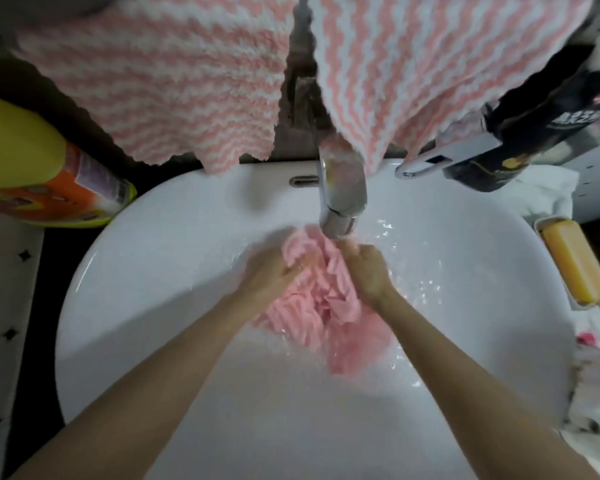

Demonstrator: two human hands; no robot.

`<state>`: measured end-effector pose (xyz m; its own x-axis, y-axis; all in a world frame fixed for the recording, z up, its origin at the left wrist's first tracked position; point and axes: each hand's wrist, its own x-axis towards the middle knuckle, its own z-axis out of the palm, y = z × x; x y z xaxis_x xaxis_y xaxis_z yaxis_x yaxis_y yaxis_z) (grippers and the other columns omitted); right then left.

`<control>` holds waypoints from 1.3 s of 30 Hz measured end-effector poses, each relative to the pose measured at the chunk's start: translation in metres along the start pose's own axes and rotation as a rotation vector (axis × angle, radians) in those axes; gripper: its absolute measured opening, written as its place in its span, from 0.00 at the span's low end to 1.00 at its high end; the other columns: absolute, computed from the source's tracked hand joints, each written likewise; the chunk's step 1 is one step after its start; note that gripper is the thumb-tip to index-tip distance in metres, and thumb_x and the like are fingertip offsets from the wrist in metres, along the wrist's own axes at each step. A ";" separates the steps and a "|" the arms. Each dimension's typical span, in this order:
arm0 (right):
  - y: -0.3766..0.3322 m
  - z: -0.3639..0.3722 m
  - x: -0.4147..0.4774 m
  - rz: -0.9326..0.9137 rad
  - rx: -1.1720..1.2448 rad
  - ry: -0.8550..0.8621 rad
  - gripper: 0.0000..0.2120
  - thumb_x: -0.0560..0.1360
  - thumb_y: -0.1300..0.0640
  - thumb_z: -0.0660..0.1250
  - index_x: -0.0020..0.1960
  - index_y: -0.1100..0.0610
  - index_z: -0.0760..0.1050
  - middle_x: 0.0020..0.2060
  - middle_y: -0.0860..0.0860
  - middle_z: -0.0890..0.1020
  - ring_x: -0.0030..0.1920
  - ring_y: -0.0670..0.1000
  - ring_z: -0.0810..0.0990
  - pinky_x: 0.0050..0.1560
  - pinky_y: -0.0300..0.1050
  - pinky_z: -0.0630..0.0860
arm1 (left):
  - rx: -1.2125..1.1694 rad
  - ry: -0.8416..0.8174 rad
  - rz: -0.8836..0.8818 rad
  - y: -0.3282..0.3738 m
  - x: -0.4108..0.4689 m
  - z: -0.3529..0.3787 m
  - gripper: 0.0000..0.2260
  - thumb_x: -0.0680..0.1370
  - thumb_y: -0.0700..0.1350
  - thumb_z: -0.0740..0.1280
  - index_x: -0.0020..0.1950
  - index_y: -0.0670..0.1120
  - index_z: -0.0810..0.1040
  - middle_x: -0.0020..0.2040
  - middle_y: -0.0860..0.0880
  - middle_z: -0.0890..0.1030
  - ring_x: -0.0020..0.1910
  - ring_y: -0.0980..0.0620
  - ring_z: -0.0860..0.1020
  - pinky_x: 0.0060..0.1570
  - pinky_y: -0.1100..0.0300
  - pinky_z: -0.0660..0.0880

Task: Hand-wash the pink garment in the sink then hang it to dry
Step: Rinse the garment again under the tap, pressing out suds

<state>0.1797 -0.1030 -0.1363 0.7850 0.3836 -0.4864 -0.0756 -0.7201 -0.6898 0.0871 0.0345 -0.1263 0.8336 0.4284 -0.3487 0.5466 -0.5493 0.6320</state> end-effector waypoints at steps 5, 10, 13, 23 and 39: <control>0.014 -0.040 -0.049 -0.019 0.410 0.001 0.09 0.79 0.48 0.62 0.56 0.49 0.77 0.48 0.44 0.81 0.48 0.46 0.80 0.51 0.41 0.76 | -0.934 0.158 -0.263 -0.016 -0.016 -0.035 0.24 0.76 0.65 0.59 0.63 0.50 0.75 0.53 0.56 0.82 0.59 0.53 0.78 0.54 0.67 0.74; 0.033 -0.019 -0.071 -0.231 -0.411 0.221 0.29 0.73 0.33 0.51 0.71 0.40 0.65 0.75 0.50 0.57 0.71 0.58 0.62 0.66 0.57 0.65 | 0.276 0.091 -0.221 -0.018 -0.045 0.000 0.30 0.77 0.58 0.44 0.72 0.43 0.65 0.69 0.37 0.67 0.67 0.37 0.65 0.66 0.41 0.63; 0.041 0.005 -0.060 -0.407 -0.569 0.103 0.31 0.74 0.30 0.44 0.74 0.39 0.58 0.78 0.50 0.47 0.77 0.59 0.49 0.72 0.65 0.51 | 0.440 0.162 0.150 -0.021 -0.052 0.022 0.36 0.71 0.61 0.58 0.74 0.44 0.59 0.74 0.40 0.61 0.73 0.40 0.59 0.68 0.32 0.53; 0.056 0.043 -0.036 -0.636 -0.709 0.307 0.24 0.69 0.41 0.58 0.58 0.56 0.70 0.60 0.56 0.72 0.50 0.60 0.70 0.47 0.55 0.76 | 0.605 0.151 0.234 -0.044 -0.040 0.058 0.31 0.73 0.60 0.57 0.66 0.39 0.66 0.62 0.40 0.76 0.58 0.39 0.74 0.55 0.45 0.69; 0.019 0.046 0.004 -0.547 -0.494 0.386 0.18 0.71 0.52 0.53 0.30 0.57 0.75 0.25 0.53 0.77 0.24 0.54 0.75 0.27 0.38 0.73 | 0.641 -0.021 0.097 -0.018 0.012 0.044 0.18 0.81 0.53 0.52 0.61 0.45 0.74 0.57 0.45 0.79 0.58 0.46 0.76 0.59 0.55 0.65</control>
<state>0.1536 -0.0882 -0.1757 0.7953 0.5924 0.1291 0.5856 -0.6954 -0.4166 0.0911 0.0179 -0.1723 0.8794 0.3447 -0.3285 0.4022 -0.9070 0.1249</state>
